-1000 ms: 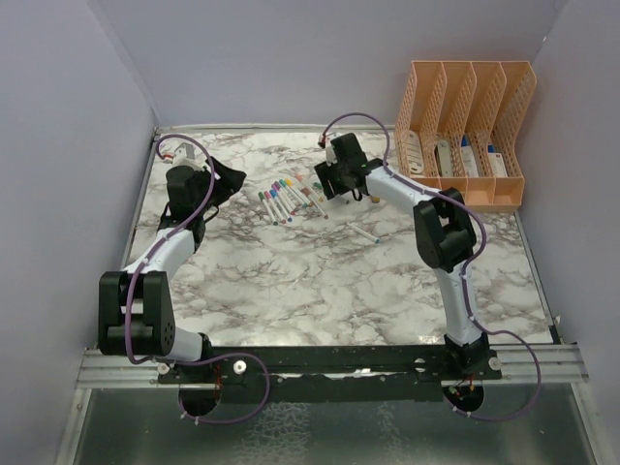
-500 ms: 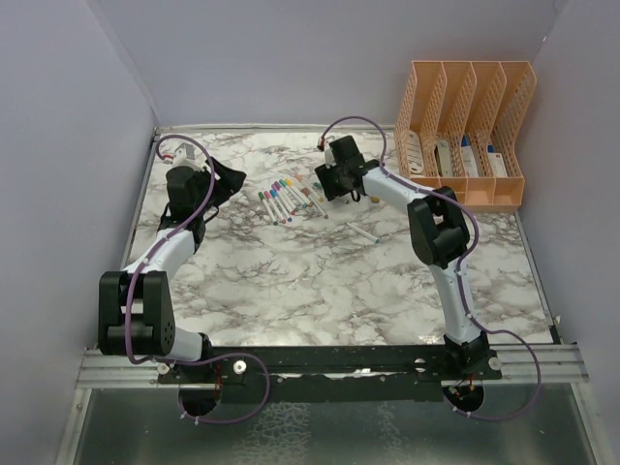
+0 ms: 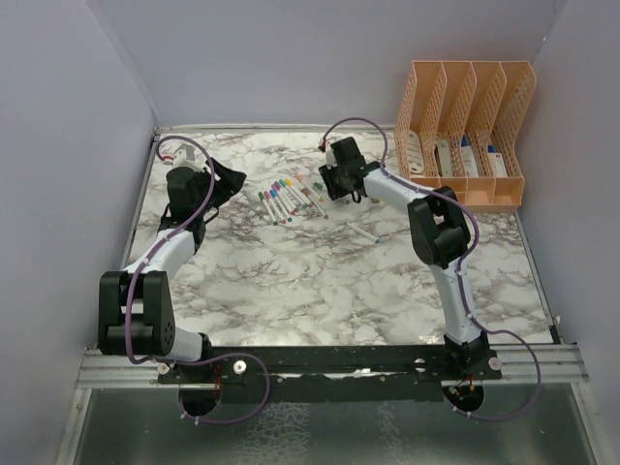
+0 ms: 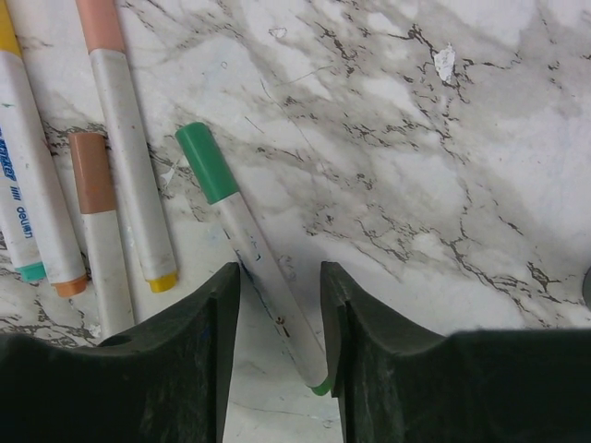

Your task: Open the pen caps

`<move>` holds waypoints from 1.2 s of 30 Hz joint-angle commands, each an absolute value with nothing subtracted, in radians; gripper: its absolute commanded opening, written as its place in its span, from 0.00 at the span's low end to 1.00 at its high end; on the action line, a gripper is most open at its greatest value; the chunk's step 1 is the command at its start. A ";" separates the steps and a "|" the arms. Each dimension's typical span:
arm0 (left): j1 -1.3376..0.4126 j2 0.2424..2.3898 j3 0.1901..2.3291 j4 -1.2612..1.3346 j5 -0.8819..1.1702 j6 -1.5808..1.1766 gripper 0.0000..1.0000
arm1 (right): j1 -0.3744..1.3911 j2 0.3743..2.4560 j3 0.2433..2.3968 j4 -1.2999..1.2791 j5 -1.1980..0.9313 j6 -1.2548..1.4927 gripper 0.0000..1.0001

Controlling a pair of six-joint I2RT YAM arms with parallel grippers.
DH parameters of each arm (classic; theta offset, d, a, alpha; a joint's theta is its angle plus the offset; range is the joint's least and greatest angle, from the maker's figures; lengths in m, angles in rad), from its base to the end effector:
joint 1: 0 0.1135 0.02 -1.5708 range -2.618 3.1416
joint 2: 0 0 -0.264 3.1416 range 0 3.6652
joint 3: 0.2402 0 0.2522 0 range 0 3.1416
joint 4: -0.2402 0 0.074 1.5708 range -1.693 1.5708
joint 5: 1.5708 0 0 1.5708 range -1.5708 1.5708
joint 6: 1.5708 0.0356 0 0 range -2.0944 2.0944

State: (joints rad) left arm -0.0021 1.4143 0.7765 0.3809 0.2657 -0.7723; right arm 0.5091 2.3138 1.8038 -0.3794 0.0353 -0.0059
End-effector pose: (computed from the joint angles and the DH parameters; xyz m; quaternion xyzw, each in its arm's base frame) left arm 0.3162 -0.0100 0.2491 -0.2199 0.7578 -0.3257 0.5209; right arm 0.4465 0.2478 0.1556 -0.2343 0.9128 0.0671 0.3277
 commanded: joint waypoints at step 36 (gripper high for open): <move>-0.271 1.677 0.862 0.676 0.314 -0.982 0.65 | 0.583 1.813 1.307 -0.125 -0.191 0.132 0.01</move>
